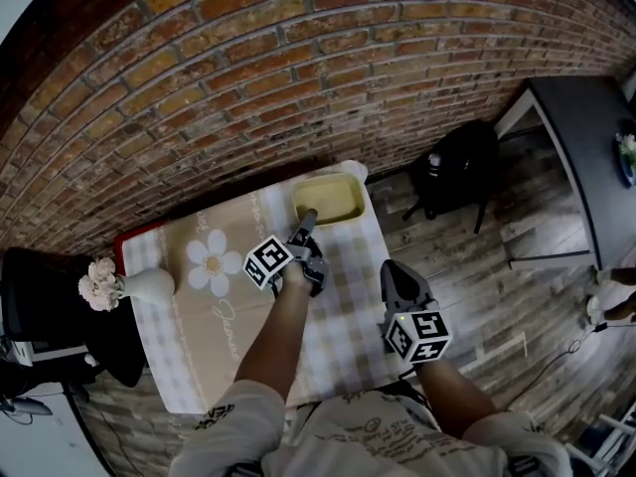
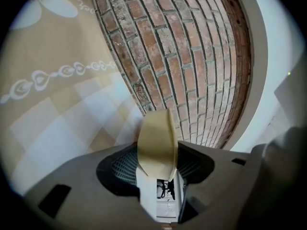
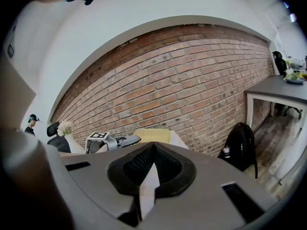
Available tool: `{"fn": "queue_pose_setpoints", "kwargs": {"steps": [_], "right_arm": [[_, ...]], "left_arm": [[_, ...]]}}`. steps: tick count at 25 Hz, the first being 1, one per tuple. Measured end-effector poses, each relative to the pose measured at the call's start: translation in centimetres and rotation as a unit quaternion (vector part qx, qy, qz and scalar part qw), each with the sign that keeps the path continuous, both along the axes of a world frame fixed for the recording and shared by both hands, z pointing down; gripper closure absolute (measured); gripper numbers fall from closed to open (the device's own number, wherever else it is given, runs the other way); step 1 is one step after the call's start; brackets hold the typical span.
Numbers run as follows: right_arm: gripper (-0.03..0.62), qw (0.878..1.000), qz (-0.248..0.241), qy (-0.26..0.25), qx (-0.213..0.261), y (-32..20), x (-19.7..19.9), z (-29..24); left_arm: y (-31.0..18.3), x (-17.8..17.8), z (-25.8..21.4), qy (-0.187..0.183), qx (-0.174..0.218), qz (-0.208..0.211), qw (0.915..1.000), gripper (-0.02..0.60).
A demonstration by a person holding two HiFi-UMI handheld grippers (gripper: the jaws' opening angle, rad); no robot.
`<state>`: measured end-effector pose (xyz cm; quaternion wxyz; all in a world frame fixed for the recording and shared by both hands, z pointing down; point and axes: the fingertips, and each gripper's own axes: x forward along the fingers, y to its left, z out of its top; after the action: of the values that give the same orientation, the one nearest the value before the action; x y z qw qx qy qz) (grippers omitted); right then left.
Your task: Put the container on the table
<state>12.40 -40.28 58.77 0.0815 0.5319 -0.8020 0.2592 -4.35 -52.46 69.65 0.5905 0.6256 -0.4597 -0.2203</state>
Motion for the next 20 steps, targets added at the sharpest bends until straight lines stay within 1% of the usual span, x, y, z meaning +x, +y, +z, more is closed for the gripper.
{"fn": "queue_pose_setpoints", "kwargs": {"steps": [4, 6, 7, 9, 11, 12, 14, 15, 16, 20], "right_arm": [[0.592, 1.000, -0.002, -0.001, 0.001, -0.1, -0.2, 0.0], [0.592, 1.000, -0.004, -0.003, 0.002, -0.1, -0.3, -0.1], [0.592, 1.000, -0.003, -0.002, 0.002, 0.0, -0.3, -0.1], [0.592, 1.000, 0.001, 0.004, 0.004, 0.0, -0.1, -0.1], [0.592, 1.000, 0.006, 0.011, 0.001, 0.1, 0.1, 0.0], [0.592, 1.000, 0.007, 0.012, 0.000, 0.1, 0.1, 0.0], [0.592, 1.000, 0.007, 0.013, -0.002, 0.2, 0.2, 0.0], [0.592, 1.000, 0.007, 0.013, -0.002, 0.2, 0.3, 0.0], [0.592, 1.000, 0.006, 0.013, -0.002, 0.2, 0.3, -0.1], [0.592, 1.000, 0.003, 0.008, 0.000, 0.4, 0.3, -0.5]], "left_arm": [[-0.1, -0.1, 0.2, -0.045, 0.006, 0.021, 0.9987, 0.345], [-0.1, -0.4, 0.1, -0.087, 0.007, 0.028, 0.9958, 0.331], [-0.1, -0.6, 0.0, -0.116, 0.006, 0.030, 0.9928, 0.327], [0.0, -1.0, 0.1, -0.186, 0.004, 0.040, 0.9817, 0.314], [0.0, -1.3, 0.4, -0.252, 0.001, 0.058, 0.9660, 0.284], [0.1, -1.4, 0.5, -0.278, -0.001, 0.066, 0.9582, 0.268], [0.3, -1.9, 0.6, -0.318, -0.008, 0.074, 0.9451, 0.255], [0.3, -2.2, 0.5, -0.332, -0.010, 0.074, 0.9404, 0.252], [0.4, -2.4, 0.4, -0.340, -0.012, 0.071, 0.9375, 0.250], [1.1, -2.9, -0.5, -0.346, -0.007, 0.067, 0.9358, 0.250]]}}
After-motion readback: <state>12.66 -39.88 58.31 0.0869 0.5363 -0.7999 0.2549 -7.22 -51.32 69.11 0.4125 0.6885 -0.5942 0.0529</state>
